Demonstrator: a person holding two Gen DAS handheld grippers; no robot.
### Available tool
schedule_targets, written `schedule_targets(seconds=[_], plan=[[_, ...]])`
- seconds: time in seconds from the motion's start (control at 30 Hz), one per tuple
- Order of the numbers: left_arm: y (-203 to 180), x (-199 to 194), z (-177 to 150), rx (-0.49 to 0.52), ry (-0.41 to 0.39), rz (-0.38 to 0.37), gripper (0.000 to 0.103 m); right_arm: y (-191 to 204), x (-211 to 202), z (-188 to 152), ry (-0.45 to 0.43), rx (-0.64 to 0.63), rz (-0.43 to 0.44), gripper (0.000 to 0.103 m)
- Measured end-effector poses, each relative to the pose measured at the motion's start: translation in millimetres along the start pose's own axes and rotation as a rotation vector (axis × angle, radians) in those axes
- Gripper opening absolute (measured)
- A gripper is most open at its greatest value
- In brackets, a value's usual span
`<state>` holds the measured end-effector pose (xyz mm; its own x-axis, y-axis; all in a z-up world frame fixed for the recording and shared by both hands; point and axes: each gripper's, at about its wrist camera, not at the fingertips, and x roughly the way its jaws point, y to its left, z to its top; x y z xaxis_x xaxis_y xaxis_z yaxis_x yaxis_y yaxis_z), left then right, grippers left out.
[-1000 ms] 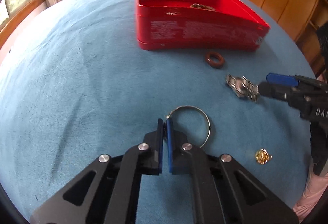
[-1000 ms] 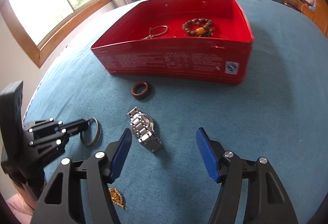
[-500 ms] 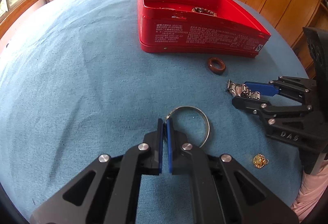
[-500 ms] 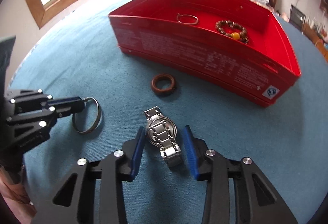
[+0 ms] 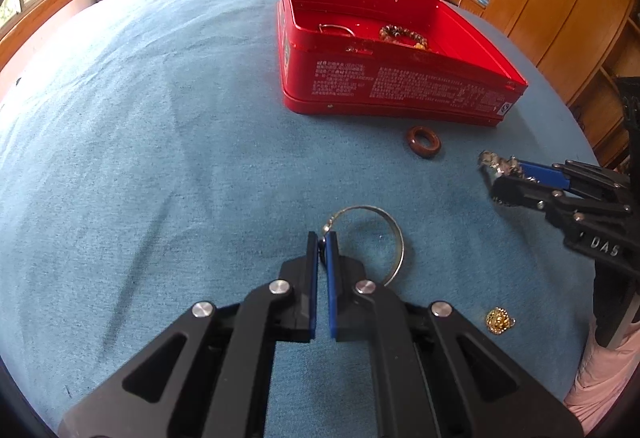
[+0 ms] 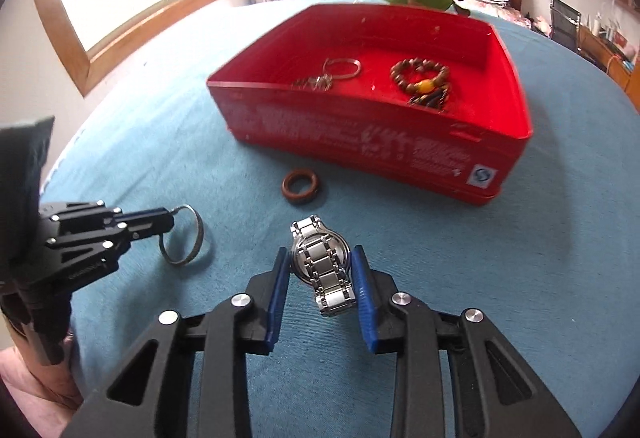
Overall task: Organize jewelry
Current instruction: 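Carry the hoop with the left gripper while the right gripper carries the watch into the tin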
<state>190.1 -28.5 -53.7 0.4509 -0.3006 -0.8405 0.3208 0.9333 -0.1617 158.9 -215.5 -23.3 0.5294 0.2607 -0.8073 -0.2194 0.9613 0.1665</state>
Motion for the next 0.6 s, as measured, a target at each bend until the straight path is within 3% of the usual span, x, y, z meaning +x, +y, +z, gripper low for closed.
schedule_targets(seconds=[0.6], plan=[[-19, -32, 28, 0.036, -0.049, 0.000, 0.002, -11, -35, 16, -0.060, 0.016, -0.002, 0.031]])
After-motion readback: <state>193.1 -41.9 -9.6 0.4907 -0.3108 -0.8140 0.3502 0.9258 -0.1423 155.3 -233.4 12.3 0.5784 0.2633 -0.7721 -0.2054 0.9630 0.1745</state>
